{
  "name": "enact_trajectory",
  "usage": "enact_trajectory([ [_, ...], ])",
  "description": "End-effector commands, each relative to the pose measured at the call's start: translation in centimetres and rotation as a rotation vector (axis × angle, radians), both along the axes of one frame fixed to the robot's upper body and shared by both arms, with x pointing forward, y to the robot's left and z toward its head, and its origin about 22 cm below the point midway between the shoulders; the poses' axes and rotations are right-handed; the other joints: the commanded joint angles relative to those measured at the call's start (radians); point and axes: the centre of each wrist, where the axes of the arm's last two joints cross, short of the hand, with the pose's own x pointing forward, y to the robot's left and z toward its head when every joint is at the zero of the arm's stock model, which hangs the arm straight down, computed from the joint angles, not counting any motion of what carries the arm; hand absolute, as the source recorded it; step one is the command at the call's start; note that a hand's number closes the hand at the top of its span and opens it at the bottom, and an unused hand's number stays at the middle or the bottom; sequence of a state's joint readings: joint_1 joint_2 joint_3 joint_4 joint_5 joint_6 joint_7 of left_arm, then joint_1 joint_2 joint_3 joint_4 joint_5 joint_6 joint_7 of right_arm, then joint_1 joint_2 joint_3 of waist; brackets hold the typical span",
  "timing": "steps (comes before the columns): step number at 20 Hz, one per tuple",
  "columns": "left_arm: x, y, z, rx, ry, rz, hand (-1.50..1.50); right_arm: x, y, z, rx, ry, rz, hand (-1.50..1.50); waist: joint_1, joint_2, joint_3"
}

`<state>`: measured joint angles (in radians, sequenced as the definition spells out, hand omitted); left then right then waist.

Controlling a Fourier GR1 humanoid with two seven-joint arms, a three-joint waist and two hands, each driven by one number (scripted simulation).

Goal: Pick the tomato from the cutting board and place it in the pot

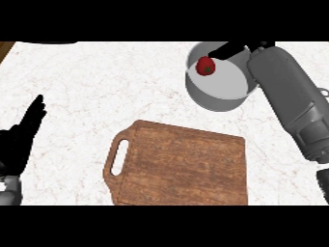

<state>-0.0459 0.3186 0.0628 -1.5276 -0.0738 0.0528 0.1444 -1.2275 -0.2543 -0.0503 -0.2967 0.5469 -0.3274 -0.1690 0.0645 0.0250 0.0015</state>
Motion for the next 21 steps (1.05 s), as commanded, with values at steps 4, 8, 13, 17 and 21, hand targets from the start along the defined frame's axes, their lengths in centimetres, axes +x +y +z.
enact_trajectory([
  [4,-0.4,0.1,-0.9,-0.019,0.013,0.005,0.00,0.1,0.4,1.2,0.387,-0.192,0.026,-1.50,-0.014,-0.005,0.000],
  [8,-0.4,-1.1,-0.6,-0.011,0.013,0.018,0.00,0.5,-2.4,2.9,0.503,-0.168,0.052,-1.50,-0.025,-0.011,0.000],
  [13,-0.9,0.2,-1.8,0.001,0.025,0.041,0.00,-0.1,-6.5,2.0,0.555,-0.069,0.099,-1.50,-0.049,-0.020,-0.001],
  [17,-0.6,1.3,-0.4,0.002,0.012,0.072,0.00,-1.2,-9.3,0.0,0.597,-0.068,0.154,-1.50,-0.066,-0.027,-0.001],
  [21,-2.3,1.4,-1.1,0.003,0.031,0.062,0.00,-2.9,-12.7,-0.7,0.608,-0.087,0.139,-1.50,-0.074,-0.031,-0.002],
])
